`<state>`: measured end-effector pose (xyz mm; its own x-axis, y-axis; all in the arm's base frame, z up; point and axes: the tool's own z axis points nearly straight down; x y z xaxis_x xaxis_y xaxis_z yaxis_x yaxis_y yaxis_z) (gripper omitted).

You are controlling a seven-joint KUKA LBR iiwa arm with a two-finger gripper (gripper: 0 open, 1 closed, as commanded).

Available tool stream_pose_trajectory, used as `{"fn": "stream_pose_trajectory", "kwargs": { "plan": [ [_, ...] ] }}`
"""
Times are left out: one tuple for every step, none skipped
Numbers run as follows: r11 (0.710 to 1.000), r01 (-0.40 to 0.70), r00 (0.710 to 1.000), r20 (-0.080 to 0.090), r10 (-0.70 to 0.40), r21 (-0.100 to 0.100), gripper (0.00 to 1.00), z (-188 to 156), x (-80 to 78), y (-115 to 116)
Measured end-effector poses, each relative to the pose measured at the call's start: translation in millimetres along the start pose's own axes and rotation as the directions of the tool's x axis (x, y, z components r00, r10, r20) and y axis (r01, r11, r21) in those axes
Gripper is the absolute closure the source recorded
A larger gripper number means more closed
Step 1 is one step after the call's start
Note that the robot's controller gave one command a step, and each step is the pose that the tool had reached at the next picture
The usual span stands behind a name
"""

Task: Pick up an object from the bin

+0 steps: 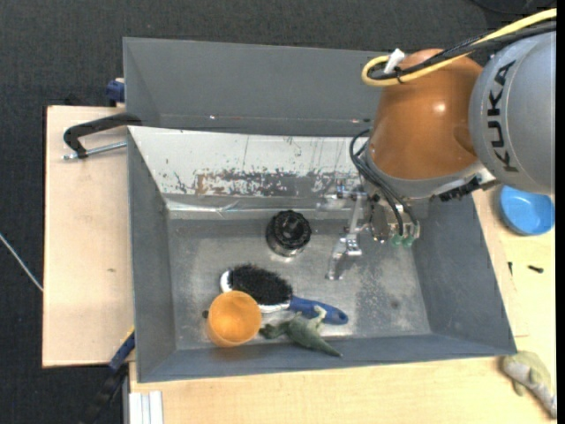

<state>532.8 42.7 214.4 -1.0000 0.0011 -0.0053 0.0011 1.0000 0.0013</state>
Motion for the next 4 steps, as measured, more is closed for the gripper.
{"fn": "stream_pose_trajectory", "kwargs": {
  "plan": [
    [0.972,0.237,0.971,-0.01,-0.237,-0.002,0.0,121.8,-8.7,72.4],
    [0.972,0.234,0.972,-0.004,-0.234,-0.001,1.0,118.7,-10.5,71.1],
    [0.944,0.329,0.944,0.004,-0.329,0.0,1.0,56.3,3.5,64.8],
    [0.939,0.345,0.939,0.009,-0.345,0.001,1.0,-62.1,-3.2,72.7]
  ]
}}
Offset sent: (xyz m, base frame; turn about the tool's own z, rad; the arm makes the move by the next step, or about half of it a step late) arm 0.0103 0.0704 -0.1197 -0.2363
